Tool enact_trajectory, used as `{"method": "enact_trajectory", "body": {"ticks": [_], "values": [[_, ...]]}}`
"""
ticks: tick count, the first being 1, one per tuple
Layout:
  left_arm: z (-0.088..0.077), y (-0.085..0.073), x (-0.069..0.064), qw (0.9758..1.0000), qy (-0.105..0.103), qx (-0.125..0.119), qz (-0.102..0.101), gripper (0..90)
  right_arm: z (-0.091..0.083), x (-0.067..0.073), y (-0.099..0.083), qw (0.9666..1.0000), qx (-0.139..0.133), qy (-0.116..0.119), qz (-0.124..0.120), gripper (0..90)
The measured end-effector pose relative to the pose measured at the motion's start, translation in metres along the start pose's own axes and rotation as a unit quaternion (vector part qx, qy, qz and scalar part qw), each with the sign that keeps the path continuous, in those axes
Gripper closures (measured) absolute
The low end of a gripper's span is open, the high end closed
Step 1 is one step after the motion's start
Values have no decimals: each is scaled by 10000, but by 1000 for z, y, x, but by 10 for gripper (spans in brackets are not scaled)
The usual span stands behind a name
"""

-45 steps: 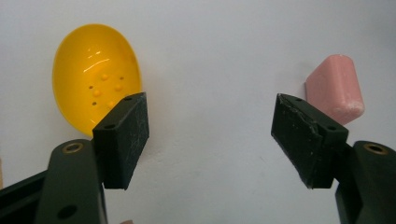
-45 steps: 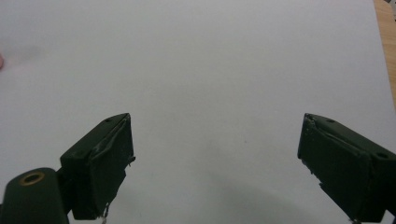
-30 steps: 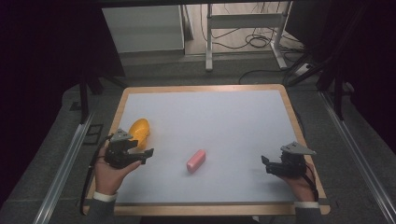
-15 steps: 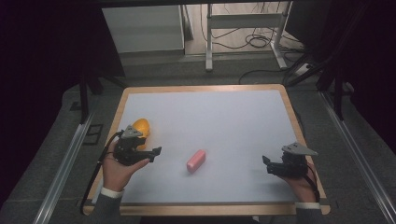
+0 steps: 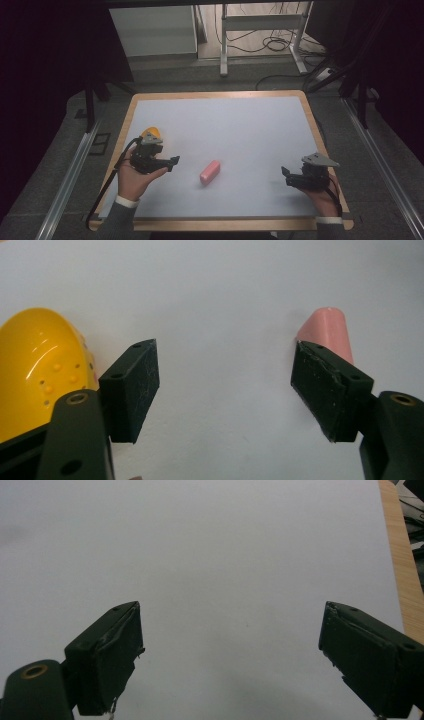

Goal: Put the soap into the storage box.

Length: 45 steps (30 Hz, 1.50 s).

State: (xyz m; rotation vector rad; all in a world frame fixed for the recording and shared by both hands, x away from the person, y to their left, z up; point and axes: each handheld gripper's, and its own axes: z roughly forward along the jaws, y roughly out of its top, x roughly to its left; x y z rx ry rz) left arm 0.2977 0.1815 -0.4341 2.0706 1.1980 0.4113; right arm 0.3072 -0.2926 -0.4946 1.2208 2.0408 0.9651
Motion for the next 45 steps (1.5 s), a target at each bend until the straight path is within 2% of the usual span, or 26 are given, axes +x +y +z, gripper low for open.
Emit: {"method": "enact_trajectory", "body": {"ticks": [12, 27, 40, 45], "values": [[16, 8, -13, 9995, -119, 211, 180, 277, 1, -1, -1, 10000, 5, -36, 22, 104], [27, 19, -28, 9988, -217, 287, 328, 274, 2, 0, -1, 10000, 40, -45, -2, 104], [44, 20, -46, 9974, -402, 401, 444, 274, 3, 1, -2, 10000, 71, -52, -25, 104], [50, 15, -55, 9968, -434, 454, 494, 273, 4, 1, -3, 9999, 95, -49, -24, 104]]}}
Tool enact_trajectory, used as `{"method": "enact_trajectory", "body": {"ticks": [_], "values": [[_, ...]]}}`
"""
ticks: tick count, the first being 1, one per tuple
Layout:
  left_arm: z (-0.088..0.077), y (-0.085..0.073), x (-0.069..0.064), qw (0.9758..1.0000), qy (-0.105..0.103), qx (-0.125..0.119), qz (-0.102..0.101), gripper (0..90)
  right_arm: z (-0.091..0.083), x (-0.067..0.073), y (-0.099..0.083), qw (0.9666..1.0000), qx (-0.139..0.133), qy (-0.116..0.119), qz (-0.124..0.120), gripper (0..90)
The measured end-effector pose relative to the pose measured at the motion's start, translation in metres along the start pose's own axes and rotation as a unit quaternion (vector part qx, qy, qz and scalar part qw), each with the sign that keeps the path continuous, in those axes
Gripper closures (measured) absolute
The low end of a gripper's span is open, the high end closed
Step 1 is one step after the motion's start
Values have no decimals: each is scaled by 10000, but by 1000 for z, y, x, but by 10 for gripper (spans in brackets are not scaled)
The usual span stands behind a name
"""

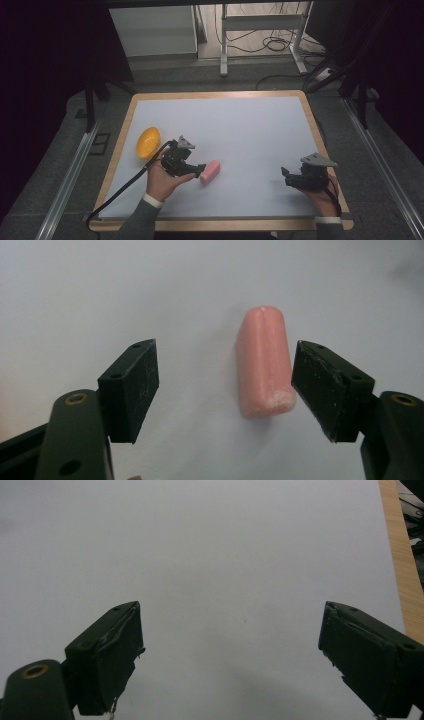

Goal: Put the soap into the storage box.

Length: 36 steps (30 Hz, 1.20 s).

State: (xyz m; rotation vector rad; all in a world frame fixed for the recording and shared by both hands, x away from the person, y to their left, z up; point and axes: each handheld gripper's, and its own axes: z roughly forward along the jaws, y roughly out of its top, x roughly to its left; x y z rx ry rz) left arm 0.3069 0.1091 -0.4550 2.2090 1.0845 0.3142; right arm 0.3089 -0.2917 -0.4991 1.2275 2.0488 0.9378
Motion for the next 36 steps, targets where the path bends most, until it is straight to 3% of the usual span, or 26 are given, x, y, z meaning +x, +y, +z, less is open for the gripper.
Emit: {"method": "enact_trajectory", "body": {"ticks": [16, 23, 26, 28, 30, 36], "values": [[26, -2, -13, 9995, -237, 180, -43, 273, 2, 1, -1, 10000, 25, -47, -51, 104], [36, -2, -14, 9995, -185, 242, -82, 274, 4, 2, -2, 9999, 74, -42, -66, 104], [42, 2, -21, 9994, -123, 333, 56, 269, 5, 2, -2, 9999, 87, -48, -69, 104], [44, 4, -22, 9993, -185, 312, -19, 270, 5, 2, -2, 9999, 93, -48, -65, 104], [48, 4, -20, 9993, -92, 364, -42, 272, 3, 0, -3, 10000, 73, -52, -27, 104], [57, 4, -18, 9989, -105, 445, -94, 289, 4, -2, -3, 9999, 76, -72, -17, 104]]}}
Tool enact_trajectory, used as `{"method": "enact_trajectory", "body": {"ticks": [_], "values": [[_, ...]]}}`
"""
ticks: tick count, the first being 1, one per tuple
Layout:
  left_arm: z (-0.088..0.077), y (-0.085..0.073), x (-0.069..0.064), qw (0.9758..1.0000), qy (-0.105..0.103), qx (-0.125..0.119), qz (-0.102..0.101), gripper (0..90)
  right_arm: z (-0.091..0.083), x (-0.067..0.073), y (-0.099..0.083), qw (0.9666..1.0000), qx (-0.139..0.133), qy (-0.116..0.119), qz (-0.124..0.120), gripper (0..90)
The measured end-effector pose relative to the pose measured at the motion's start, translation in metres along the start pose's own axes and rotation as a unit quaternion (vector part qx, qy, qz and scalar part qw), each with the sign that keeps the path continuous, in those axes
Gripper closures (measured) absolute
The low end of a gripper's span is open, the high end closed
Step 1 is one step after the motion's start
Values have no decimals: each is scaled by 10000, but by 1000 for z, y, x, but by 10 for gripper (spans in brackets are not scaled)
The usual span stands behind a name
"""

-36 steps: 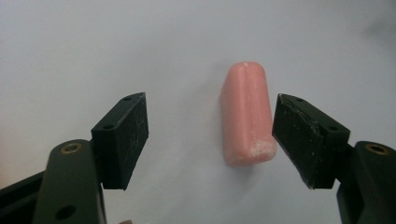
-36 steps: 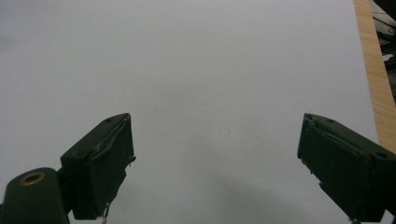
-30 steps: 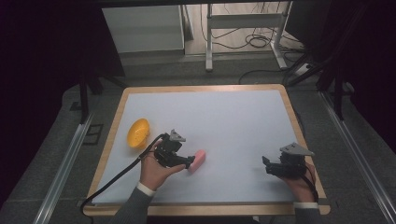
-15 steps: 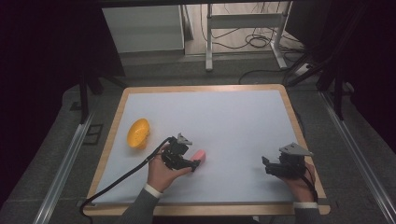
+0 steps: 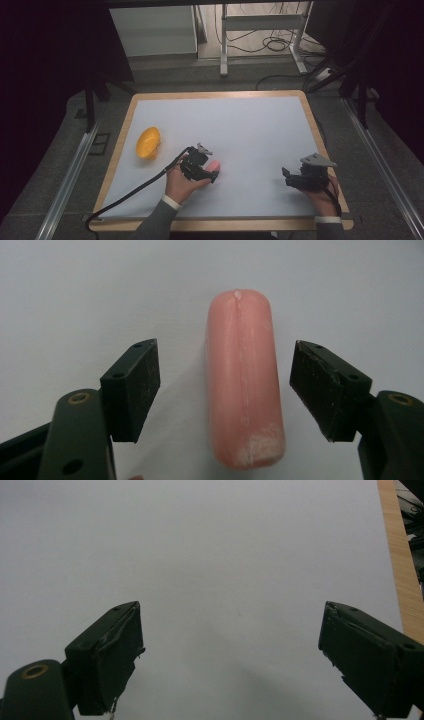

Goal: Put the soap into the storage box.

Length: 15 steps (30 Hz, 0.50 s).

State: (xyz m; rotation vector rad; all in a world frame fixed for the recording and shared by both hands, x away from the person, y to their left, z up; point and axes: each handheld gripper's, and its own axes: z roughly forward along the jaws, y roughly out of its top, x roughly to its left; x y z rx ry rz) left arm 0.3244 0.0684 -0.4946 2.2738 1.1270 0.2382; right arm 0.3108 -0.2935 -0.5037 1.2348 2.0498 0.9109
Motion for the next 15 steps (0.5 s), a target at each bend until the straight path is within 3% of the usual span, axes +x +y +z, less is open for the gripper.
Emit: {"method": "enact_trajectory", "body": {"ticks": [6, 15], "values": [[10, -1, 0, 9999, -46, 88, -42, 343, 0, 0, 0, 10000, 0, -10, -6, 104], [18, -3, -2, 9998, -139, 18, -152, 526, 1, 0, 0, 10000, 7, -21, -30, 104]]}}
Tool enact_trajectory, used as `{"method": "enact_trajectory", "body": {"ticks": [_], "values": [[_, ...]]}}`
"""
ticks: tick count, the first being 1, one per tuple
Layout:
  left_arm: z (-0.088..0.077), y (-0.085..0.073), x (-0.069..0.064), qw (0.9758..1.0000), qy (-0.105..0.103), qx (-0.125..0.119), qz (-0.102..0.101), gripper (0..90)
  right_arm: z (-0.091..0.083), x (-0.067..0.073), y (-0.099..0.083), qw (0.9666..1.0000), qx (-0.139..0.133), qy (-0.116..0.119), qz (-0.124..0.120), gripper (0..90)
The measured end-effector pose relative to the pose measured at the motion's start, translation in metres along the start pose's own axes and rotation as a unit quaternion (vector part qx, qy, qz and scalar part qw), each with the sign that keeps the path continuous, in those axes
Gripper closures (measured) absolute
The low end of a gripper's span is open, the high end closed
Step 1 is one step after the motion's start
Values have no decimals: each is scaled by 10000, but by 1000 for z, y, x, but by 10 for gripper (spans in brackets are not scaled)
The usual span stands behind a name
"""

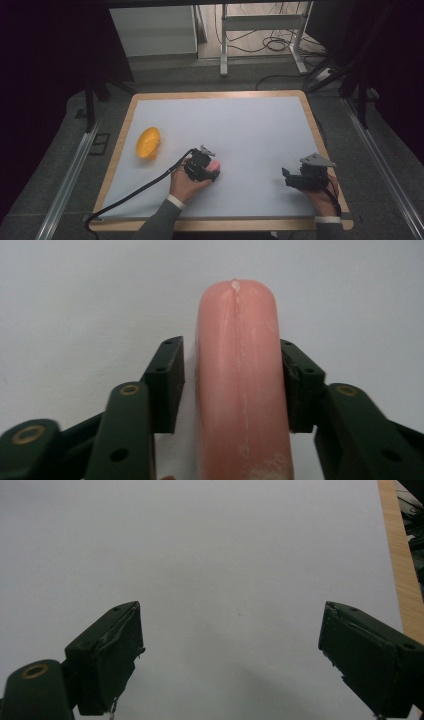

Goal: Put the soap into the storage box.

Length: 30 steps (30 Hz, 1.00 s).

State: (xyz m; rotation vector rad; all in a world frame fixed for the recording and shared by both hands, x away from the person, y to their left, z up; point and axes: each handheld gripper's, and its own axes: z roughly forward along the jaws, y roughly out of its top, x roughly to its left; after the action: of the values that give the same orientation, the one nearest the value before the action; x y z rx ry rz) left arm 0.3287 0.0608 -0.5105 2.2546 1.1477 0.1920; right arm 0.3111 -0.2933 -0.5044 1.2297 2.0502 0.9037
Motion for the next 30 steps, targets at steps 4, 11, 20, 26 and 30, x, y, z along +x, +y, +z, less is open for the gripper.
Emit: {"method": "enact_trajectory", "body": {"ticks": [4, 11, 20, 26, 30], "values": [[-2, 0, 0, 10000, 10, -33, 6, 592, 0, 0, 0, 10000, 12, 1, 3, 104], [-7, 2, 2, 10000, 15, -82, 20, 598, -1, -1, 0, 10000, -16, -3, 10, 104], [-21, 3, 3, 9996, 46, -272, 65, 598, -1, -1, 0, 10000, -37, 27, 32, 104], [-30, 4, 4, 9993, 42, -373, 82, 598, -2, -2, 0, 10000, -45, 26, 33, 104], [-35, 4, 6, 9991, 52, -409, 124, 599, -2, -2, 0, 10000, -34, 12, 42, 104]]}}
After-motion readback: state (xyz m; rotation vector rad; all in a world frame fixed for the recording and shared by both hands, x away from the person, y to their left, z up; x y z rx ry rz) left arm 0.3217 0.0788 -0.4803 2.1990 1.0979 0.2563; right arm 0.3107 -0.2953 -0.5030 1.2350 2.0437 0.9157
